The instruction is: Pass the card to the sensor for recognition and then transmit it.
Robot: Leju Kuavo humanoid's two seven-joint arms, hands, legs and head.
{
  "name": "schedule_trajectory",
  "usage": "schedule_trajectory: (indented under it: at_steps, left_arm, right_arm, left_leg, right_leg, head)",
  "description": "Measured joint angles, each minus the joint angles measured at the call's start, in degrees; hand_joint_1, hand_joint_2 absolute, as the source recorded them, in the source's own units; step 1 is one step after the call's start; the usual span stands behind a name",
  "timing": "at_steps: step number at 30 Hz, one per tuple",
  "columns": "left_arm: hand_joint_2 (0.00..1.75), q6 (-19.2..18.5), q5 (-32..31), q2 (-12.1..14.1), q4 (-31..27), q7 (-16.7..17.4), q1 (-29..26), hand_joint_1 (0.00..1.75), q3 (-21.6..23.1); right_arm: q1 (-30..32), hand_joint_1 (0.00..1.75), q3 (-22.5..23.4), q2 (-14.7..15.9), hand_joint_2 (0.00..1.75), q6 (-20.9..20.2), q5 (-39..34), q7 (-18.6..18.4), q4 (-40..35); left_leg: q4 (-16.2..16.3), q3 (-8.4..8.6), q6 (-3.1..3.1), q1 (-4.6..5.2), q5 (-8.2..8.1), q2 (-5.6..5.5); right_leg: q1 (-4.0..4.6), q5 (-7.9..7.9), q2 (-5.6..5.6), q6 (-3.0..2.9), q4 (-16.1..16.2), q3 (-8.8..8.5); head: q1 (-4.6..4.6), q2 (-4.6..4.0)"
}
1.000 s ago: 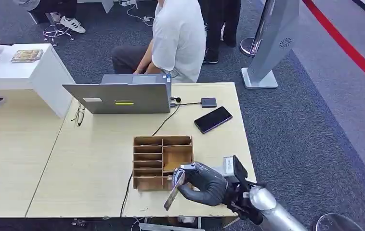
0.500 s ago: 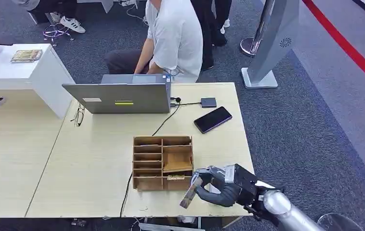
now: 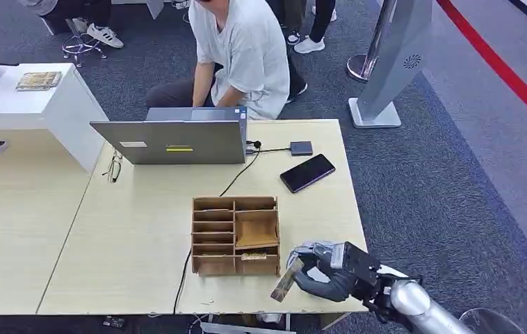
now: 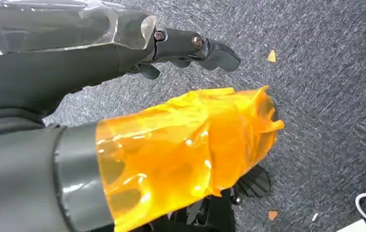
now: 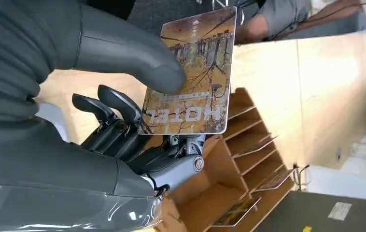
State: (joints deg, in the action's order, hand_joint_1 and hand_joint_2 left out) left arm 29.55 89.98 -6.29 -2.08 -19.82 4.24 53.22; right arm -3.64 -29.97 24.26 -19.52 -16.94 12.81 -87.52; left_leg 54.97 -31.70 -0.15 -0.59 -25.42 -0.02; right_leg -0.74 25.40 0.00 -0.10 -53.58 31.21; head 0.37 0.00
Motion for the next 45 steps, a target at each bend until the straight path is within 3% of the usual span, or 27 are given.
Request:
schedule_trajectory:
  at_steps: [17, 23, 30, 45]
  left_arm:
    - [0.00, 0.5, -0.2, 0.7, -1.3, 0.1, 0.0, 0.00, 0.4]
    - [0.00, 2.3, -0.2, 1.3, -2.0, 2.9, 0.0, 0.00, 0.8]
    - [0.00, 2.3, -0.7, 1.6, -3.0, 1.7, 0.0, 0.00, 1.6]
    - [0.00, 2.3, -0.7, 1.7, -3.2, 2.4, 0.0, 0.00, 2.0]
  right_arm:
    - [1.1, 1.75, 0.3, 0.3, 1.75, 4.3, 3.9, -1.5, 0.0]
    - [1.1, 1.75, 0.3, 0.3, 1.75, 5.7, 5.3, -2.1, 0.0]
    - [1.2, 1.75, 0.3, 0.3, 1.75, 7.8, 6.9, -2.9, 0.0]
    - [1.2, 1.75, 0.3, -0.2, 1.75, 13.3, 13.6, -5.7, 0.5]
  left_leg:
    - [0.0, 0.00, 0.00, 0.00, 0.00, 0.00]
    - [0.0, 0.00, 0.00, 0.00, 0.00, 0.00]
    - [0.0, 0.00, 0.00, 0.00, 0.00, 0.00]
    - [0.0, 0.00, 0.00, 0.00, 0.00, 0.00]
  right_leg:
    - [0.00, 0.00, 0.00, 0.00, 0.0, 0.00]
    - [0.00, 0.00, -0.01, 0.00, 0.0, -0.01]
    - [0.00, 0.00, 0.00, 0.00, 0.0, -0.01]
    - [0.00, 0.00, 0.00, 0.00, 0.0, -0.01]
  head:
    - [0.00, 0.00]
    - [0.02, 0.00]
    - [0.00, 0.00]
    - [0.00, 0.00]
